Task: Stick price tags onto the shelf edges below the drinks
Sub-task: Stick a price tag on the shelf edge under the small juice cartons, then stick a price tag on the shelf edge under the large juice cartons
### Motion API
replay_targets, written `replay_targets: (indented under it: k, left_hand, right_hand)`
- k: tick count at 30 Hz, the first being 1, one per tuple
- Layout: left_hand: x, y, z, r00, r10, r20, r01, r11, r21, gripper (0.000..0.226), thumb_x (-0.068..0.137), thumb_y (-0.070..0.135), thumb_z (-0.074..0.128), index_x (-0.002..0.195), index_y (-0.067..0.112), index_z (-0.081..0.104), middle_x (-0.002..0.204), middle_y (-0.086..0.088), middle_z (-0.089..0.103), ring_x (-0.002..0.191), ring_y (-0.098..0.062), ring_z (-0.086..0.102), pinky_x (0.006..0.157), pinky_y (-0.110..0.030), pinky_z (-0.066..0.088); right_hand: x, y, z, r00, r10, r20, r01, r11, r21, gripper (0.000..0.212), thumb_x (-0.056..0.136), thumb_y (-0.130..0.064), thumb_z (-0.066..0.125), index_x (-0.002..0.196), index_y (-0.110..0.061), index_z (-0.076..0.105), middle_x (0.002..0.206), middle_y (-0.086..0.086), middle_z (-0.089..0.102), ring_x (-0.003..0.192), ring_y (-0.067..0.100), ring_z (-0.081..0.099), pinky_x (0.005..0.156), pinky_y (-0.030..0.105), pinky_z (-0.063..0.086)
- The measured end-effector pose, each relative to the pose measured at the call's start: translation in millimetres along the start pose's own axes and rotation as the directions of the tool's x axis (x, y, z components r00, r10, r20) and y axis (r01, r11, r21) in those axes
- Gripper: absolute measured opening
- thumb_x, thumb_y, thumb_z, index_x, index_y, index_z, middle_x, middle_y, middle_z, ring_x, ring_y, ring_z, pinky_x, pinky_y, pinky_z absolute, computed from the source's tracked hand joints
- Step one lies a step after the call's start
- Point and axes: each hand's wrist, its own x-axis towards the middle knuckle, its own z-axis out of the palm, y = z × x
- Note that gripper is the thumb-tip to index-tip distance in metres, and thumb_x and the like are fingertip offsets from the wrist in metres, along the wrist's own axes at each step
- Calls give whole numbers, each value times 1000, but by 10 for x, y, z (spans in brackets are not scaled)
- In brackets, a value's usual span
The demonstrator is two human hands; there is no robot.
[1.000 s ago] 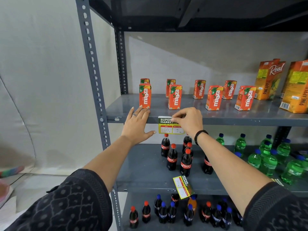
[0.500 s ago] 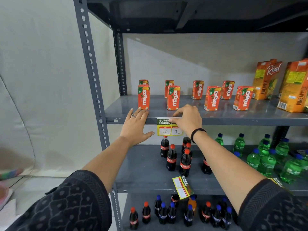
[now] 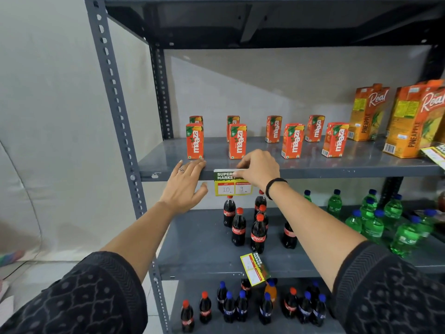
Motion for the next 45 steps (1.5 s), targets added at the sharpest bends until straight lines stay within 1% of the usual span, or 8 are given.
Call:
replay_targets:
  k: [3, 9, 21, 25, 31, 38, 41, 45]
  left_hand:
    - [132, 273, 1, 995, 3, -105, -9, 999, -53, 51, 91, 37, 31, 125, 6, 52, 130, -11, 56, 116, -30, 52, 106, -44, 37]
    - [706, 1204, 233, 980, 152, -126, -147, 988, 45, 34, 94, 30, 38, 101, 10, 65, 127, -9, 60, 108, -29, 57, 90, -43, 46]
    - [1874, 3427, 1280, 959, 263, -106, -259, 965, 45, 33, 97, 33, 37, 98, 13, 64, 97, -3, 67, 87, -27, 61, 80, -39, 45]
    - [2106, 3831, 1396, 977, 195, -83, -186, 977, 105, 42, 98, 41, 33, 94, 16, 66, 98, -2, 69, 88, -25, 64, 73, -38, 49]
    - [2136, 3931, 1466, 987, 91, -134, -60, 974, 219, 46, 95, 49, 38, 91, 17, 72, 100, -3, 75, 83, -22, 72, 51, -29, 48]
    - [2127, 3978, 1461, 976, 86, -201, -44, 978, 206, 51, 95, 50, 32, 89, 17, 71, 88, 0, 75, 72, -21, 70, 46, -28, 46]
    - [2130, 4015, 1476, 980, 65, -185, -29, 981, 191, 51, 96, 48, 29, 86, 17, 69, 83, 2, 72, 68, -20, 67, 45, -26, 40]
    - [2129, 4022, 1516, 977, 53, -208, -16, 984, 176, 50, 96, 45, 29, 84, 17, 68, 79, 3, 70, 66, -19, 65, 46, -25, 35]
  right_hand:
    - [18, 119, -135, 1000, 14, 16, -15, 997, 72, 28, 68, -49, 80, 68, -22, 77, 65, -11, 70, 69, 7, 65, 62, 31, 55]
    - [-41, 846, -609, 951, 165, -260, -137, 983, 120, 48, 79, -42, 66, 40, -19, 52, 43, -6, 52, 51, 15, 55, 57, 26, 46]
    - [-12, 3313, -2473, 807, 175, -564, -223, 975, -17, 30, 81, -36, 66, 62, -14, 68, 61, 5, 69, 62, 27, 62, 54, 28, 43]
    - [111, 3918, -2915, 825, 334, -456, -429, 896, -120, 31, 74, -42, 75, 81, -12, 69, 82, 10, 70, 83, 32, 67, 70, 39, 57]
    - [163, 4361, -3148, 857, 510, -76, -513, 827, -232, 34, 70, -40, 71, 64, -17, 47, 67, 1, 52, 68, 25, 55, 56, 30, 41]
    - [192, 4410, -3266, 888, 458, 36, -448, 881, -149, 43, 77, -22, 74, 51, -14, 41, 52, 1, 42, 49, 16, 41, 44, 27, 29]
    - [111, 4407, -3319, 923, 377, 75, -381, 923, 51, 29, 80, -21, 77, 67, 3, 65, 67, 6, 58, 64, 16, 51, 63, 28, 39]
    - [-30, 4324, -3440, 991, 128, 47, -130, 991, 39, 15, 79, -21, 78, 88, -9, 76, 87, 3, 72, 88, 14, 60, 88, 34, 46]
